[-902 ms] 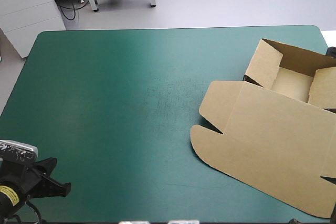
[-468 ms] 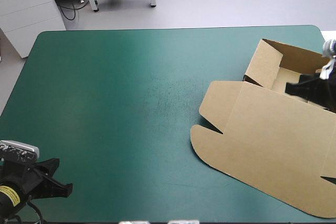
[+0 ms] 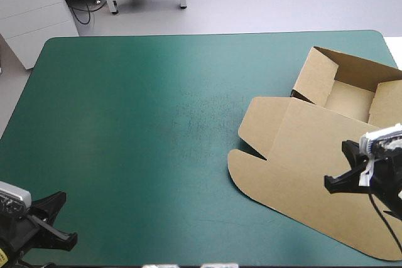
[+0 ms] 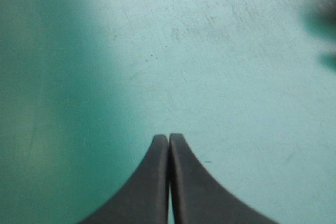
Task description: Fold the box
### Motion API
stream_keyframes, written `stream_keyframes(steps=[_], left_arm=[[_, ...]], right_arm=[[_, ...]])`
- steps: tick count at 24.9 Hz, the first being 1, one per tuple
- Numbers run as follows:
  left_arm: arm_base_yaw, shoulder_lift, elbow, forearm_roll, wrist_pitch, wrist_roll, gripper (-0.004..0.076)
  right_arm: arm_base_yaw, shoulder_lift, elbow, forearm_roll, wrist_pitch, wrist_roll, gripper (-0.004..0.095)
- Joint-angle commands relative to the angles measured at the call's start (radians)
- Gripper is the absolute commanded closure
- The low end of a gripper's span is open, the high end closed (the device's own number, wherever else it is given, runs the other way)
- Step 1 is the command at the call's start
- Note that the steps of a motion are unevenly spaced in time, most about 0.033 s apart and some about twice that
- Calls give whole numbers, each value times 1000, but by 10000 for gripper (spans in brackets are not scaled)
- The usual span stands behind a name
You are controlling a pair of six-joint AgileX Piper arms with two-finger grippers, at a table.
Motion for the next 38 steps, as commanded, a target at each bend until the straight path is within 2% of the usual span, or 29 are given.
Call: stream_keyframes(steps=[1,21,26,38], left_arm=[[-5,-25,-18,2,-77,13,756],[-5,-236,200,-6,-160,9,756],[-5,-310,237,-19,-172,9,756],[-5,-311,235,-19,-154,6,756]], right_arm=[[3,-62,75,14,-99,-36,931],[3,-461,375,30,-188,-32,931],[3,-483,431,39,-195,-17,931],[3,-483,492,45,-220,5,931]])
